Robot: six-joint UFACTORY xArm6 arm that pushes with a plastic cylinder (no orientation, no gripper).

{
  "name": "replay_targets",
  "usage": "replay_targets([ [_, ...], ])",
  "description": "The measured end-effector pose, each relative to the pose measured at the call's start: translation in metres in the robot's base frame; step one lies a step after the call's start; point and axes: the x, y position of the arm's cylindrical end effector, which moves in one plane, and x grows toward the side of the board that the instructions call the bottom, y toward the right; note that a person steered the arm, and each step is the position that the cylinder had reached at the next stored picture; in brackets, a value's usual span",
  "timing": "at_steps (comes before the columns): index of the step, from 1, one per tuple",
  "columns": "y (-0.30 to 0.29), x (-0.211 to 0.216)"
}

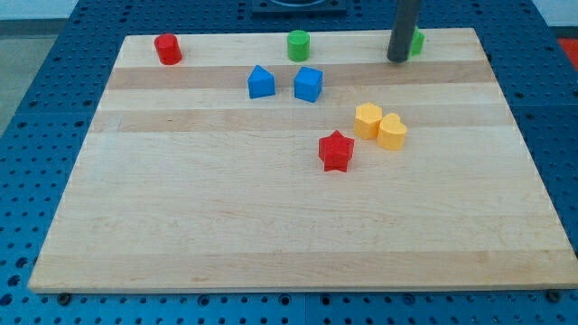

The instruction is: Move the red star to the center

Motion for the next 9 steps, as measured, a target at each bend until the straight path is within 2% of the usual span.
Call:
replay_targets([
  [4,-0.001,0.087],
  [7,0.021,0.178],
  [8,0.004,0.207],
  [9,-0.036,0.211],
])
